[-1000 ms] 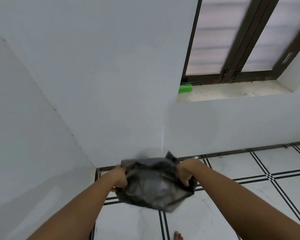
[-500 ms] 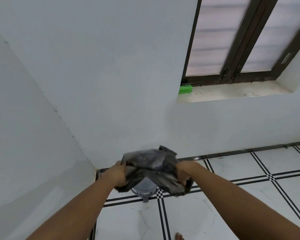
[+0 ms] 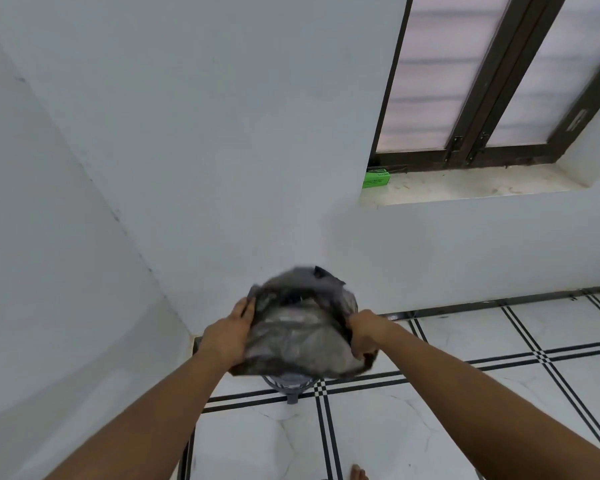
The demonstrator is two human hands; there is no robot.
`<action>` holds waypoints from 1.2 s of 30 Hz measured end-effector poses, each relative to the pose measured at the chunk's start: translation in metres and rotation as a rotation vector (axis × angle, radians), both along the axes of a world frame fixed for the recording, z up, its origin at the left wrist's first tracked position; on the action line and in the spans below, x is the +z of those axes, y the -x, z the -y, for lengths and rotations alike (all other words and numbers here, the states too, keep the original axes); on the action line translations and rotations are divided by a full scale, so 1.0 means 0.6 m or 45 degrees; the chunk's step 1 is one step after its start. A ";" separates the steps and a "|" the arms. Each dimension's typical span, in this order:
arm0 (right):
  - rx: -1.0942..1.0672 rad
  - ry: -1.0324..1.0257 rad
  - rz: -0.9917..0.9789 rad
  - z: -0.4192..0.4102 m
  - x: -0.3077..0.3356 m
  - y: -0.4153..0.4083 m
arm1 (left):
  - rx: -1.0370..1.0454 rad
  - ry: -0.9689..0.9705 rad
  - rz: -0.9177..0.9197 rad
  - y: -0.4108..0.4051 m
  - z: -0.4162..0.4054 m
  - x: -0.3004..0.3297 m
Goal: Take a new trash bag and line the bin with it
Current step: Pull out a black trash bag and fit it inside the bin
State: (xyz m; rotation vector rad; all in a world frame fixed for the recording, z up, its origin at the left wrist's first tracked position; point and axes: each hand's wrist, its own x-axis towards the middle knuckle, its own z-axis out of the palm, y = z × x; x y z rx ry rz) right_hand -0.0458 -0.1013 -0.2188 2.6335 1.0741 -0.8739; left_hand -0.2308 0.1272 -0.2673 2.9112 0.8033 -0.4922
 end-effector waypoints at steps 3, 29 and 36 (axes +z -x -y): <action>0.016 0.220 -0.123 -0.001 -0.009 0.015 | 0.090 0.130 -0.298 0.023 -0.014 -0.013; 0.017 -0.668 -0.011 -0.126 -0.032 0.001 | 0.357 0.114 0.482 0.031 -0.117 0.018; -0.491 -1.129 -0.384 -0.132 -0.034 -0.012 | 0.516 0.462 0.979 0.017 -0.126 0.021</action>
